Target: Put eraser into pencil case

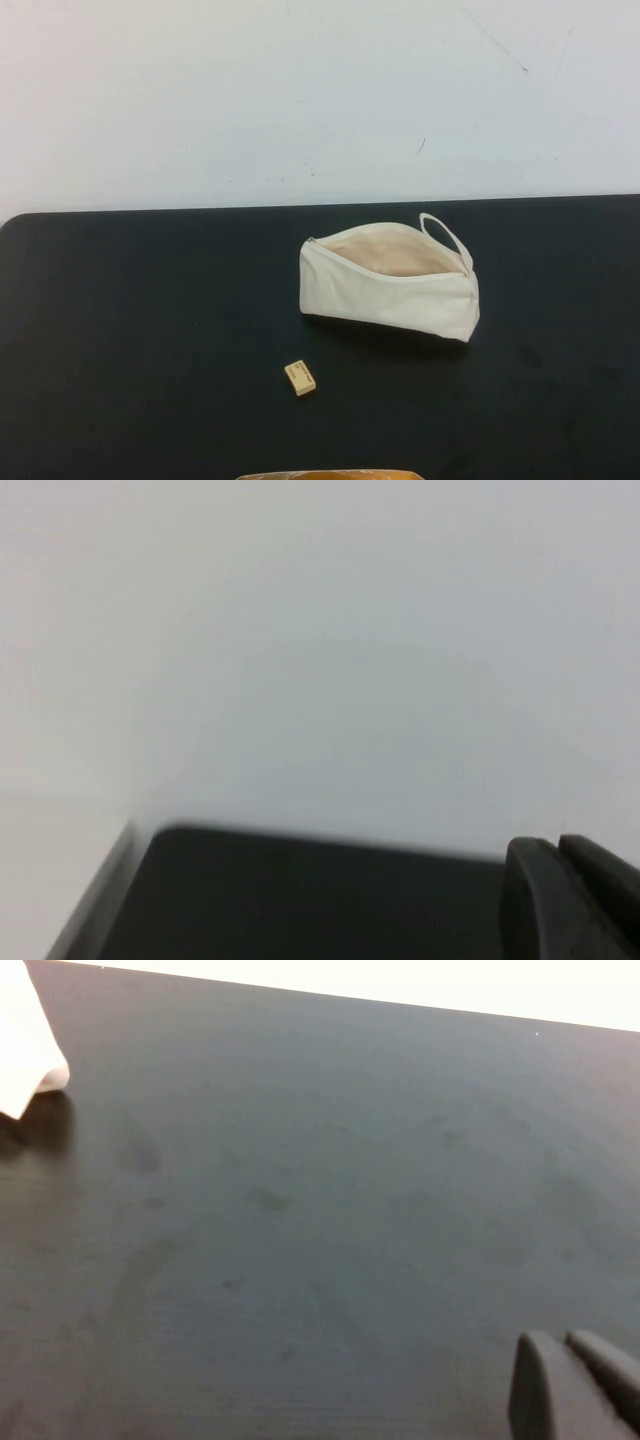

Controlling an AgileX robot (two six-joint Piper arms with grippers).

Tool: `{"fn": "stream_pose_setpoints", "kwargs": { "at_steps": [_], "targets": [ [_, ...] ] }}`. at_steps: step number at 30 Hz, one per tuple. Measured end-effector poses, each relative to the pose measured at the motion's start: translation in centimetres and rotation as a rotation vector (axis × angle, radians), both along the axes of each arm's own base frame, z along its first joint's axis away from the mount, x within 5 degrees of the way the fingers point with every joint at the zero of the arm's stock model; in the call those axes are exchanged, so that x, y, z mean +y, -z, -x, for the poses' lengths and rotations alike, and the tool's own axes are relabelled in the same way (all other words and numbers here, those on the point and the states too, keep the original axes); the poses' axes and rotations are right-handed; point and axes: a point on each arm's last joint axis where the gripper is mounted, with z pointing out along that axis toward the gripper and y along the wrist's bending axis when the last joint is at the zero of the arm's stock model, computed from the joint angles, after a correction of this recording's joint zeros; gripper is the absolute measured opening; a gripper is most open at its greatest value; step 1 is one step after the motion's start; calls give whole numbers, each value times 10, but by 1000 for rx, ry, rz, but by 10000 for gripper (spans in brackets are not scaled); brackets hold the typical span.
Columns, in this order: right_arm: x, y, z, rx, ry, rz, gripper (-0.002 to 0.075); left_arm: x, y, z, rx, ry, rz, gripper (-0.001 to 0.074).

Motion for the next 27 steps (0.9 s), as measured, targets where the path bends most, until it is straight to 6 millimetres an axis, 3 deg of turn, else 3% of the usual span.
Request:
{"fn": "stream_pose_setpoints", "kwargs": {
  "at_steps": [5,13,18,22,27],
  "targets": [
    [0,0,0,0,0,0,-1,0,-21,-33,212,0,-25,-1],
    [0,0,0,0,0,0,-1,-6,20,-121,638,85,-85,-1],
    [0,0,0,0,0,0,-1,-18,22,-164,796,230,-89,-1],
    [0,0,0,0,0,0,-1,-41,20,-193,836,364,-151,-1],
    [0,0,0,0,0,0,-1,-91,27,-217,856,576,-340,-1]
  ]
}}
